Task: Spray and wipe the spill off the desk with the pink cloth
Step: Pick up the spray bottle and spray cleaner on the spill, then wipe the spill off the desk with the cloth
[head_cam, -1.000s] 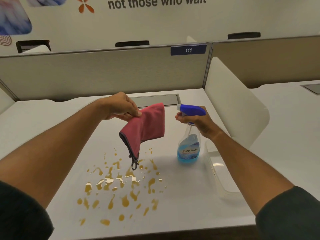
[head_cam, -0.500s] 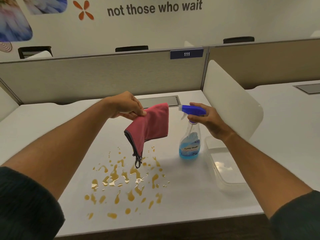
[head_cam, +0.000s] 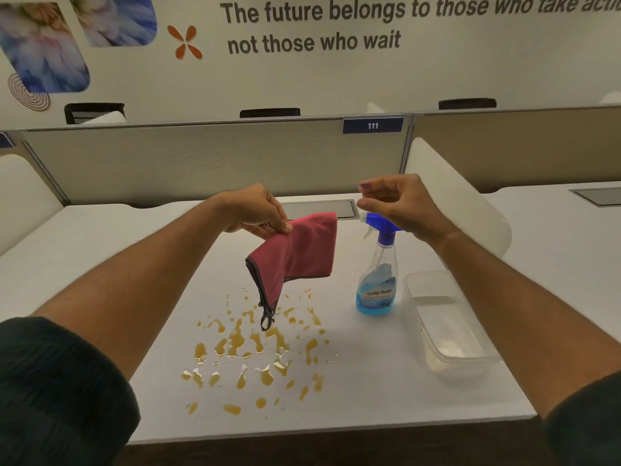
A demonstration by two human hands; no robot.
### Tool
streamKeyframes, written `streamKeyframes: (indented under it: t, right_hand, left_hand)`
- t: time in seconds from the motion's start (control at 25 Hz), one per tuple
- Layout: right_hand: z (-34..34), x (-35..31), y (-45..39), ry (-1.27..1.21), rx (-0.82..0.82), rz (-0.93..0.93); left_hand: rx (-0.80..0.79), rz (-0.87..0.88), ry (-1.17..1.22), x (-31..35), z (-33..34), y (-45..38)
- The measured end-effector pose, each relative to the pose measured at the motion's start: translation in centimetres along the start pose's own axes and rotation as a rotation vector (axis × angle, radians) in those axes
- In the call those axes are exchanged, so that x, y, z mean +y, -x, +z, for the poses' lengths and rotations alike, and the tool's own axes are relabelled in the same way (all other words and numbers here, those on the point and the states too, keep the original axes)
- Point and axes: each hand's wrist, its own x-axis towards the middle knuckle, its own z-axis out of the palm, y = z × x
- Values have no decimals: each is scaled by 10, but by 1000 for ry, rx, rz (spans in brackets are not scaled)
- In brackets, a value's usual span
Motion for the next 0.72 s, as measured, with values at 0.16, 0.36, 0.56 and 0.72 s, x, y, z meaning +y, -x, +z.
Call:
streamKeyframes:
  t: [0.16, 0.36, 0.56, 0.72]
  right_hand:
    - [31, -31, -8, 229, -204, -122]
    - [74, -61, -14, 420, -388, -256]
    - [107, -80, -20, 514, -490, -327]
    - [127, -98, -27, 477, -547, -308]
  left_hand:
    - [20, 7, -41, -8, -6, 15]
    - [43, 0, -86, -23, -12, 32]
    - [74, 0, -77, -47, -26, 49]
    - [63, 14, -134, -72, -39, 64]
